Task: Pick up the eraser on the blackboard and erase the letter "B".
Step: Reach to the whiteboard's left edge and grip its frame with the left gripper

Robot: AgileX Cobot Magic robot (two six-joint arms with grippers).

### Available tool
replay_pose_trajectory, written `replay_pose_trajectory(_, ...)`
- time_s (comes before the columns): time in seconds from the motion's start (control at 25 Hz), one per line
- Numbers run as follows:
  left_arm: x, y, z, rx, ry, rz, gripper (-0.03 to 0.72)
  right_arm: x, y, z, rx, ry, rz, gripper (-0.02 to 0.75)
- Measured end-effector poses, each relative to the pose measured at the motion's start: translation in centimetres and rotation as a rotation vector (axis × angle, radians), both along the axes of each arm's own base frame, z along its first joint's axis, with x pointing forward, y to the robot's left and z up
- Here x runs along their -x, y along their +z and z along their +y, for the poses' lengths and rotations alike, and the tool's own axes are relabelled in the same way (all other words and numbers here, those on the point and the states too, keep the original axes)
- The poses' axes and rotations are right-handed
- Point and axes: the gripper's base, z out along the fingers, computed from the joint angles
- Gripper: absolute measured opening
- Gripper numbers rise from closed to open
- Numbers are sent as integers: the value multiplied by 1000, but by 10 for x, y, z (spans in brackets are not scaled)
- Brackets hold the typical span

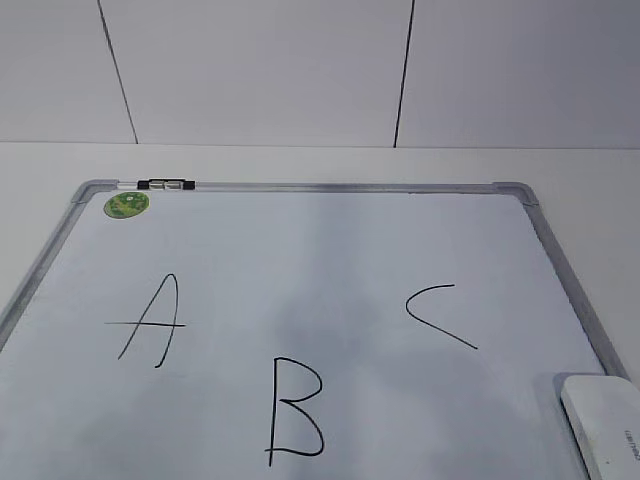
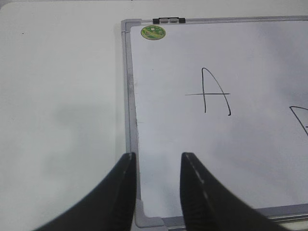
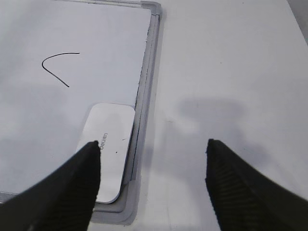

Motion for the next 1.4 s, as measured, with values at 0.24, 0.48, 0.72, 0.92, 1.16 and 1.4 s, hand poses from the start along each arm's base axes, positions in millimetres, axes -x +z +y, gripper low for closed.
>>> replay_pose_trajectory(0.24, 0, 0, 0, 0, 0, 0, 235, 0, 0, 0, 0, 0, 0, 540)
replay_pose_trajectory(0.48, 0, 0, 0, 0, 0, 0, 235, 0, 0, 0, 0, 0, 0, 540)
replay_pose_trajectory(0.72, 0, 0, 0, 2, -1, 0, 235, 0, 0, 0, 0, 0, 0, 540)
replay_pose_trajectory(0.92, 0, 1, -4, 43, -28, -2, 235, 0, 0, 0, -7, -5, 2, 540)
replay_pose_trajectory(1.16, 0, 1, -4, 47, -30, -2, 235, 2, 7, 0, -13, -10, 32, 540)
replay_pose_trajectory(1.4, 0, 1, -4, 47, -30, -2, 239, -13, 18, 1, -42, -41, 199, 540)
